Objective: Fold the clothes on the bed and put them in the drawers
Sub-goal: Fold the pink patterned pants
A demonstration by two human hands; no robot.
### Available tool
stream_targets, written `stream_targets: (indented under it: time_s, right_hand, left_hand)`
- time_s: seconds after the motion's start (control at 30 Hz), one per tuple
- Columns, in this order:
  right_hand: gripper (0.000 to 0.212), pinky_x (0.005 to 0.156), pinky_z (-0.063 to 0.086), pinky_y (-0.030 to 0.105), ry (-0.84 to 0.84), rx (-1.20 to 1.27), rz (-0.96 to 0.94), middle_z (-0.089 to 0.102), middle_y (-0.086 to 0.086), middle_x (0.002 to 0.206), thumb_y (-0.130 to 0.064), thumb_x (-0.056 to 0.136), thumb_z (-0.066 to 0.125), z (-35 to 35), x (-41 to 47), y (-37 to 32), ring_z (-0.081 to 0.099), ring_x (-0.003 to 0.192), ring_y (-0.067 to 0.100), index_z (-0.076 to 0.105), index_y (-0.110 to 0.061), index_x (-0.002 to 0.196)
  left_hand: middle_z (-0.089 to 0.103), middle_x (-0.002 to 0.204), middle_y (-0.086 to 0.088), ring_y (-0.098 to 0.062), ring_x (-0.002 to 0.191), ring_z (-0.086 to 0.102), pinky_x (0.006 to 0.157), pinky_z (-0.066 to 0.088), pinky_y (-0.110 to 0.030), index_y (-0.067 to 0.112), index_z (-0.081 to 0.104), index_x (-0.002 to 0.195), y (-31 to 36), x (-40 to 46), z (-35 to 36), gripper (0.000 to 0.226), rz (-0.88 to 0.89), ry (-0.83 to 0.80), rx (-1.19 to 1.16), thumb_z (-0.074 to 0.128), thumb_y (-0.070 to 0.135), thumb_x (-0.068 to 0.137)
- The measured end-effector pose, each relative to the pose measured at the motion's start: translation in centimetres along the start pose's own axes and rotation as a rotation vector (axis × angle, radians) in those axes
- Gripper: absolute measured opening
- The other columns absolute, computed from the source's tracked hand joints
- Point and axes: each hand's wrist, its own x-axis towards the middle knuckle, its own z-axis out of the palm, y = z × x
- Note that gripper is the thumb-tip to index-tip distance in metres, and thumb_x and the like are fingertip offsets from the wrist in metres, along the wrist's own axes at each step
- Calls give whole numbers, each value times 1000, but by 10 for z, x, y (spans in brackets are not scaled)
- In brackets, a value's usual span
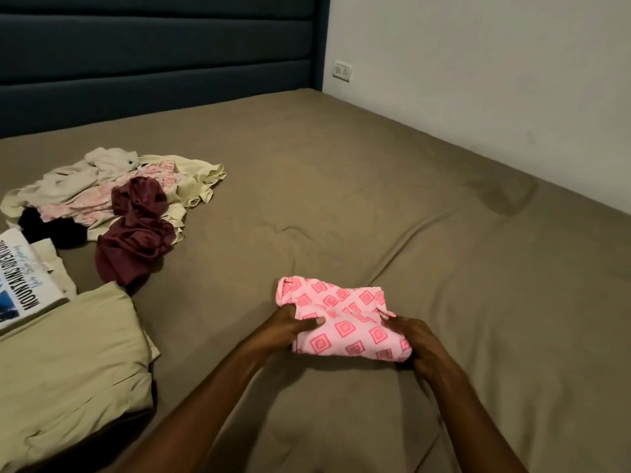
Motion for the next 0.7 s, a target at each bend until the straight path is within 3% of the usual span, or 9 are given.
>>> stream_targets:
  time_s: [0.13,0.27,0.37,0.47,0.6,0.7]
  right_hand:
    - [31,64,63,38,97,-27,-148,74,30,97,6,83,77,12,-18,24,75,75,33,68,12,112]
    - [24,71,63,42,38,-12,-108,75,30,98,-2,84,79,34,-53,38,74,87,40,74,11,104]
    - [24,71,63,46,63,33,-93,75,30,94,-3,81,82,44,-63,36,73,84,40,74,10,99]
    - [29,83,62,54,74,-37,-90,75,29,96,-3,77,86,53,-62,35,75,88,42,75,9,101]
    - [26,77,63,49,138,-49,-219,75,28,91,13,75,79,62,-61,38,75,78,37,74,7,100]
    - [28,75,61,43,125,33,-360,77,23,93,11,78,77,60,-56,41,73,76,30,72,5,105]
  left_hand:
    - [71,128,-7,-20,113,71,82,59,-27,14,63,130,-35,-56,-13,37,-129,-17,-94,67,4,95]
    - [73,124,-5,-22,114,71,83,59,-27,16,66,126,-50,-90,-20,33,-152,-22,-133,64,2,96]
    - [71,130,0,-20,123,66,93,56,-27,18,62,132,-54,-104,-18,40,-120,-72,-73,66,1,96]
    - [69,133,-4,-22,126,64,99,55,-33,12,59,137,-61,-118,-14,44,-90,-40,-66,67,3,96]
    - [72,127,1,-19,122,66,90,57,-26,11,59,137,-59,-131,-7,42,-2,28,-61,65,2,96]
    - [74,121,5,-15,116,69,85,57,-23,14,61,132,-60,-140,-11,39,-9,73,-79,65,1,96]
